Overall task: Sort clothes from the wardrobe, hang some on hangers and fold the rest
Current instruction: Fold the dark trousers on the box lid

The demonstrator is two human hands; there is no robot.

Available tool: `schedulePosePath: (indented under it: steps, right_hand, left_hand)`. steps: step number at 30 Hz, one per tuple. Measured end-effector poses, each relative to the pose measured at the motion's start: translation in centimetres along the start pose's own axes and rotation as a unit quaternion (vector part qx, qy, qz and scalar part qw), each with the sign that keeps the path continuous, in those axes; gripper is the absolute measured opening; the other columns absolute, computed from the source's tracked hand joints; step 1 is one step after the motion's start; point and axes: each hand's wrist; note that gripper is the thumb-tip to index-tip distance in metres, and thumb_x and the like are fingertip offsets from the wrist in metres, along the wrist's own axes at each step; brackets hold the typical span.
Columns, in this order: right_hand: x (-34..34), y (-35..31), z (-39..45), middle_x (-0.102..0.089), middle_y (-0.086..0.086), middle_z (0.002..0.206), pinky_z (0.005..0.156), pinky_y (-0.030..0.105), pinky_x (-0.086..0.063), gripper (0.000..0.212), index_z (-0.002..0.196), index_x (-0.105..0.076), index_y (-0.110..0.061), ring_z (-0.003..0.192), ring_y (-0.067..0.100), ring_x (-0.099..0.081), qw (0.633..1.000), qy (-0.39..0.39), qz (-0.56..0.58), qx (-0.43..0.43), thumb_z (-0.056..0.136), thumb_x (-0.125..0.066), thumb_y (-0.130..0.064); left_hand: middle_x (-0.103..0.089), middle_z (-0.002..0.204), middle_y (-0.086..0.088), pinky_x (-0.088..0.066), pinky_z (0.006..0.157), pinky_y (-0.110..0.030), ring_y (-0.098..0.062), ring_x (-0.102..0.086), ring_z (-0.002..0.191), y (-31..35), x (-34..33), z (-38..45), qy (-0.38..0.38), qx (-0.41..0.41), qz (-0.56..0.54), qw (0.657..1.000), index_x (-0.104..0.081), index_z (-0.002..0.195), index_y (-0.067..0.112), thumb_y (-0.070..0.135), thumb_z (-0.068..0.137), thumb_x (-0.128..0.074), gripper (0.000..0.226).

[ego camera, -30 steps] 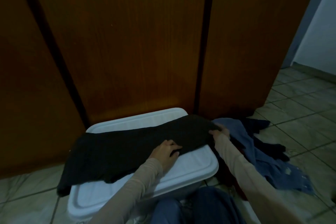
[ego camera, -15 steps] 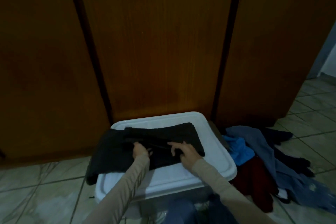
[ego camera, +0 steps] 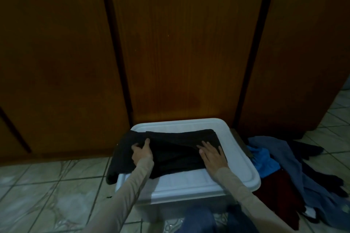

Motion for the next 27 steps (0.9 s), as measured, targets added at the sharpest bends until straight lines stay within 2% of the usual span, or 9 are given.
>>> schedulePosePath:
  steps: [3,5,8,11,13,17,20,23,27]
  right_hand:
    - [-0.4,-0.5,0.7,-0.014,-0.001,0.157,0.118,0.038,0.001,0.045,0.145,-0.029,-0.026,0.145,0.013,-0.008,0.999,0.027,0.012,-0.046,0.103,-0.013,-0.033]
    - [-0.4,-0.8,1.1,-0.013,0.003,0.157,0.117,0.042,-0.005,0.043,0.144,-0.031,-0.023,0.144,0.017,-0.010,0.994,0.057,0.007,-0.095,0.102,-0.023,-0.033]
    - [-0.2,-0.8,1.4,-0.014,0.011,0.154,0.114,0.046,-0.021,0.055,0.144,-0.024,-0.020,0.140,0.027,-0.018,0.980,0.081,0.010,-0.184,0.096,-0.046,-0.033]
    - [0.3,-0.8,1.4,-0.030,0.016,0.142,0.106,0.044,-0.032,0.064,0.144,-0.020,-0.020,0.129,0.032,-0.031,0.968,0.073,0.012,-0.238,0.091,-0.053,-0.038]
    - [0.6,-0.7,1.6,-0.037,0.016,0.132,0.101,0.042,-0.036,0.063,0.144,-0.020,-0.023,0.122,0.031,-0.036,0.969,0.074,-0.004,-0.237,0.092,-0.053,-0.036]
    - [0.8,-0.2,1.8,-0.036,0.018,0.129,0.101,0.038,-0.037,0.057,0.146,-0.022,-0.021,0.120,0.031,-0.037,0.976,0.095,-0.015,-0.197,0.095,-0.048,-0.020]
    - [1.0,0.8,2.0,-0.037,0.023,0.131,0.100,0.043,-0.037,0.044,0.139,-0.038,-0.012,0.118,0.037,-0.040,0.973,0.126,0.081,-0.178,0.096,-0.042,-0.014]
    - [1.8,1.9,1.7,-0.042,0.023,0.133,0.101,0.048,-0.037,0.040,0.132,-0.048,-0.009,0.120,0.040,-0.042,0.975,0.146,0.053,-0.162,0.097,-0.040,-0.027]
    - [3.8,3.4,2.0,-0.029,0.018,0.140,0.104,0.041,-0.034,0.049,0.142,-0.034,-0.016,0.124,0.034,-0.036,0.975,0.124,-0.022,-0.185,0.095,-0.047,-0.016]
  left_hand:
    - [-0.042,0.138,-0.022,-0.029,0.105,-0.041,-0.038,-0.041,0.125,-0.2,0.8,0.3,-0.027,-0.015,0.018,0.999,-0.037,0.139,0.008,0.055,0.096,-0.031,0.064]
    - [-0.043,0.137,-0.021,-0.029,0.106,-0.041,-0.037,-0.042,0.124,-0.3,1.0,0.5,-0.049,-0.016,0.051,0.997,-0.036,0.139,0.006,0.054,0.094,-0.039,0.065]
    - [-0.045,0.134,-0.021,-0.032,0.104,-0.041,-0.037,-0.045,0.120,0.0,1.2,0.8,-0.087,-0.002,0.105,0.991,-0.037,0.136,0.006,0.034,0.092,-0.055,0.056]
    - [-0.047,0.130,-0.021,-0.038,0.099,-0.041,-0.035,-0.048,0.115,0.1,1.5,0.7,-0.088,-0.019,0.142,0.986,-0.036,0.135,0.008,0.012,0.090,-0.055,0.048]
    - [-0.048,0.129,-0.019,-0.039,0.099,-0.043,-0.034,-0.050,0.116,-0.3,1.5,0.4,-0.084,-0.055,0.181,0.978,-0.035,0.134,0.010,0.010,0.090,-0.056,0.048]
    - [-0.047,0.133,-0.015,-0.038,0.102,-0.044,-0.032,-0.048,0.121,-1.4,1.1,0.1,-0.082,-0.153,0.258,0.950,-0.031,0.139,0.018,0.005,0.089,-0.056,0.058]
    - [-0.043,0.132,-0.014,-0.038,0.102,-0.043,-0.029,-0.047,0.120,-2.0,0.2,-0.3,-0.096,-0.210,0.272,0.934,-0.031,0.142,0.028,-0.002,0.090,-0.049,0.062]
    - [-0.041,0.131,-0.012,-0.038,0.103,-0.040,-0.028,-0.046,0.119,-2.7,-0.8,-0.9,-0.106,-0.234,0.265,0.929,-0.037,0.138,0.028,-0.003,0.091,-0.046,0.057]
    - [-0.043,0.131,-0.011,-0.033,0.105,-0.031,-0.025,-0.045,0.120,-3.4,-2.2,-1.3,-0.145,-0.252,0.254,0.922,-0.050,0.128,0.017,0.000,0.092,-0.048,0.040]
Point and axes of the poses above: each hand's wrist, its own z-axis towards the middle knuckle, its own x-axis out of the back of the hand, y = z × x
